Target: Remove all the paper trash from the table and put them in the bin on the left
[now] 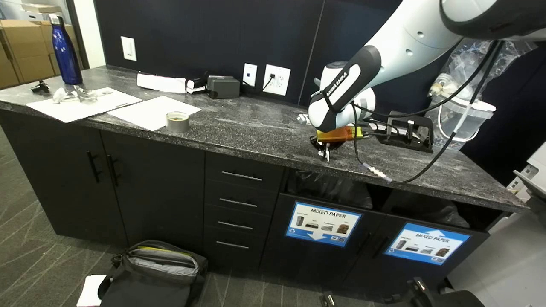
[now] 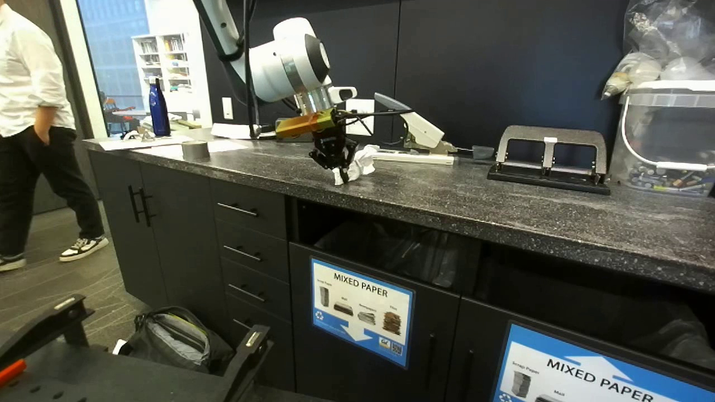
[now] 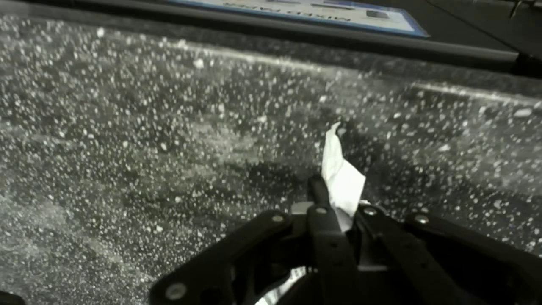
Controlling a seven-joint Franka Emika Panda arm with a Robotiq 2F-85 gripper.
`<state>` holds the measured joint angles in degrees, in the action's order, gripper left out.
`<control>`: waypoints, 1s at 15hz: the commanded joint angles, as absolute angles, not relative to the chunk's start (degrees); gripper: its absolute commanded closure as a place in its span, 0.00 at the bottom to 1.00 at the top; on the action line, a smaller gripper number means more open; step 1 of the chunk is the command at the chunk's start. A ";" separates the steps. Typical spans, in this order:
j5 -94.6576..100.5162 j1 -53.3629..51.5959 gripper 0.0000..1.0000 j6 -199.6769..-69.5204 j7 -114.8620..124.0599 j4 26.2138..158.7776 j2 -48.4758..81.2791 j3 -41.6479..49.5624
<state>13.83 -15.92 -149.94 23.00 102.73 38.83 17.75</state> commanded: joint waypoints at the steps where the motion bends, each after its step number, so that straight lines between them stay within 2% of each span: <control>1: 15.90 -18.33 0.90 -149.95 28.19 116.14 31.43 17.52; 9: 25.11 -18.88 0.90 -160.64 31.83 140.01 19.19 19.81; 15: 23.54 -12.96 0.90 -169.75 23.60 146.02 22.47 18.57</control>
<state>25.81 -16.70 -165.78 29.39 144.17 22.04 20.05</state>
